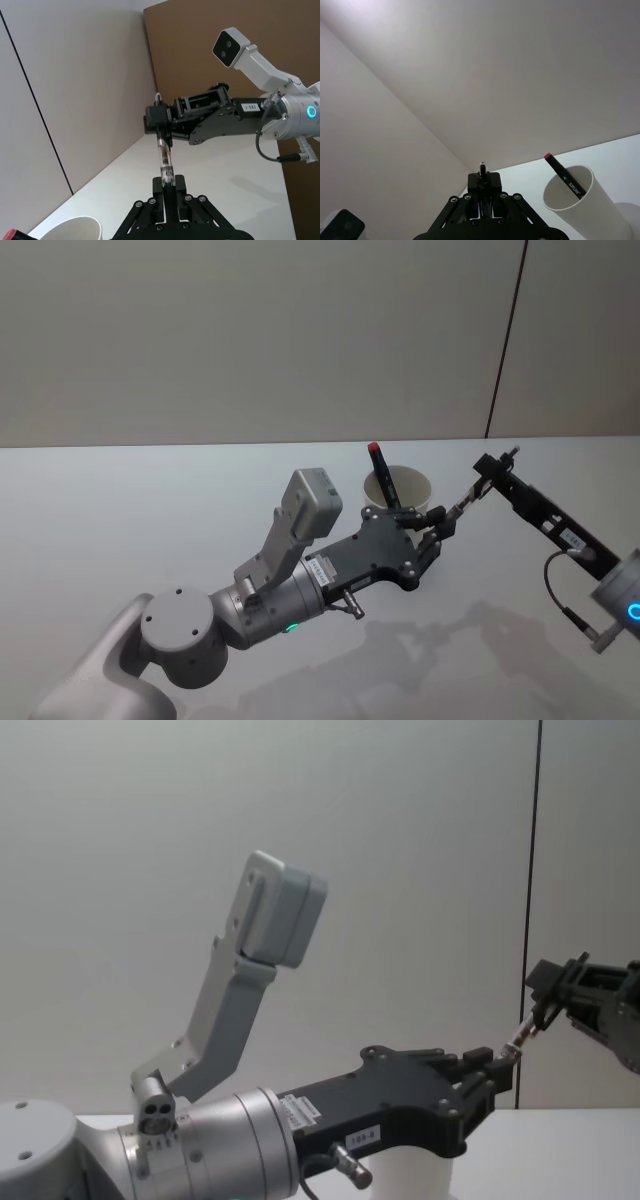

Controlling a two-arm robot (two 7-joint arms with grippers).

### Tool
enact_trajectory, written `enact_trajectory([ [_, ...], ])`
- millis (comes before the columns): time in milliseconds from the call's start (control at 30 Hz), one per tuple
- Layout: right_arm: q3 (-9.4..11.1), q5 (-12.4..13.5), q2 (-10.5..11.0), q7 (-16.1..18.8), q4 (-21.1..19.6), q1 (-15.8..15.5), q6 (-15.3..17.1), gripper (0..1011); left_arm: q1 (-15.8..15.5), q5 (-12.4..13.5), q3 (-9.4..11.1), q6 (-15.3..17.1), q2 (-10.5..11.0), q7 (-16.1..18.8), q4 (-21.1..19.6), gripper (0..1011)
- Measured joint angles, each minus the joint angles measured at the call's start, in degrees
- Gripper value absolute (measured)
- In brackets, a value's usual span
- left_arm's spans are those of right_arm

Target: Place the pen into the pen holder.

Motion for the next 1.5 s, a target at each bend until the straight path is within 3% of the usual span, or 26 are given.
enact_trajectory([
  [67,0.0,0.2,0.1,0.0,-0.1,0.0,-0.1,132,0.0,0.2,0.0,0.1,0.0,0.0,0.0,160],
  [133,-0.1,0.3,0.1,0.0,-0.2,0.0,-0.2,132,0.0,0.2,0.0,0.1,0.0,0.0,0.0,265],
  [367,-0.4,0.6,0.4,-0.2,-0.4,-0.1,-0.5,132,0.0,0.2,0.0,0.1,0.0,0.0,0.0,437],
  [567,-0.6,0.5,0.6,-0.2,-0.4,-0.1,-0.9,132,0.0,0.2,0.0,0.0,0.0,0.0,0.0,641],
  [1000,-0.9,-1.9,1.4,1.3,1.7,2.2,-3.4,132,0.0,0.1,0.0,0.0,0.0,0.0,0.0,1003],
  [1500,-0.9,-6.2,2.0,5.0,8.4,8.9,-6.9,132,0.0,0.2,0.0,0.0,0.0,0.0,0.0,1000],
])
